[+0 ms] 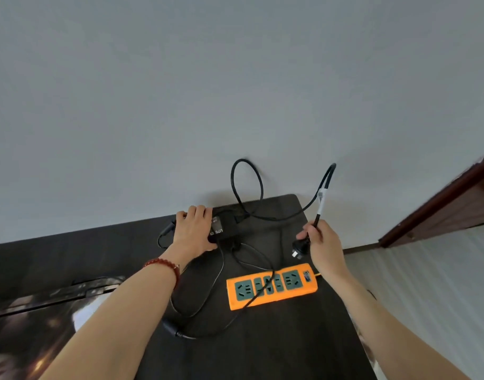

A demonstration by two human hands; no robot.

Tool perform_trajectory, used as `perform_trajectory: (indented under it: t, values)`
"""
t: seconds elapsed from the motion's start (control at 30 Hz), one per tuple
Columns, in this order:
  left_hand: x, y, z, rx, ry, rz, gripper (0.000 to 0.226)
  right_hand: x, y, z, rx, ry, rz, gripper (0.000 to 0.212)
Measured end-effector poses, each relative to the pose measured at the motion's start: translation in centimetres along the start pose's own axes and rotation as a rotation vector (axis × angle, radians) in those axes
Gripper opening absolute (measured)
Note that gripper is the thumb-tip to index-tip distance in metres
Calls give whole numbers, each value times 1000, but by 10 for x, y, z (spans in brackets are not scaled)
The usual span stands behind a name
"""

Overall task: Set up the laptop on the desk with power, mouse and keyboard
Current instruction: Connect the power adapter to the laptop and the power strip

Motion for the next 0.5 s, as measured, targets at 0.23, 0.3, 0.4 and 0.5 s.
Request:
perform_trajectory:
  t: [0.23,0.3,0.4,0.5]
  values:
    - [-21,-39,12,61,-17,84,95,-13,-22,-6,-29,-9,32,20]
    - [-23,-41,13,30,-49,96,94,-12,-28,-4,-84,-25,40,19]
    - [-17,-39,13,-1,-68,114,87,-7,-36,-3,-154,-59,66,19]
    - [4,-26,-2,31,-113,59,72,-2,-35,-3,-217,-111,59,21]
Point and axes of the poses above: each hand's wrist, its own x-axis away from the middle knuckle, its own y-axis out of the back of the hand, z = x × y, the point moved 8 cm from there along -x, towards the middle knuckle, and after that the axes turned 10 degrees about x, right-handed, at the moved point
